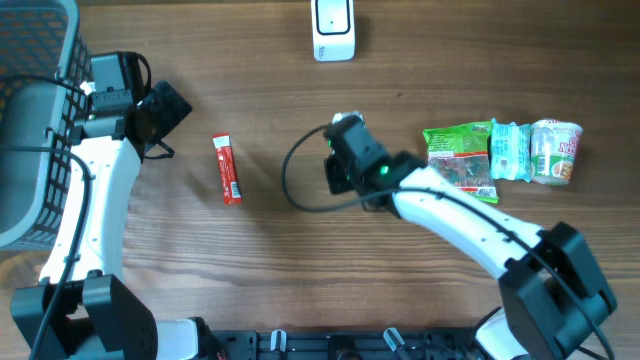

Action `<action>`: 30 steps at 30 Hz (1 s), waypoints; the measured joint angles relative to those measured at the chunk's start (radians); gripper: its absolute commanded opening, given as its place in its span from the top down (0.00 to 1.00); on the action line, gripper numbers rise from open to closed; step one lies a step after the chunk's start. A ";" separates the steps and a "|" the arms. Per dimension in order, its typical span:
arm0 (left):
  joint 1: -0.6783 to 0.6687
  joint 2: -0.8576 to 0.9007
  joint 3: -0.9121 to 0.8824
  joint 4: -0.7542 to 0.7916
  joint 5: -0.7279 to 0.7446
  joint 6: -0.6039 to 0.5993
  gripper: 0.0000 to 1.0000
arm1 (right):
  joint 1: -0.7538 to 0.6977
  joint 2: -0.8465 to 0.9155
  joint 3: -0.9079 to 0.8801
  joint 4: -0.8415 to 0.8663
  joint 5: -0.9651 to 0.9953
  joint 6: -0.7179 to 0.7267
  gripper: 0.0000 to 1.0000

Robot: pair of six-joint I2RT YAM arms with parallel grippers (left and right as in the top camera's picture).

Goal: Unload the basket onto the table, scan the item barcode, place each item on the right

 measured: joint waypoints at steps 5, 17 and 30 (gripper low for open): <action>0.000 0.000 0.000 0.000 0.000 0.000 0.00 | -0.044 -0.002 0.164 -0.230 -0.092 -0.029 0.67; 0.000 0.000 0.000 0.000 0.000 0.000 0.00 | -0.095 0.134 0.237 -0.392 -0.315 -0.052 0.49; 0.000 0.000 0.000 0.000 0.000 0.000 0.00 | -0.145 0.187 0.426 -0.451 -0.315 -0.078 0.34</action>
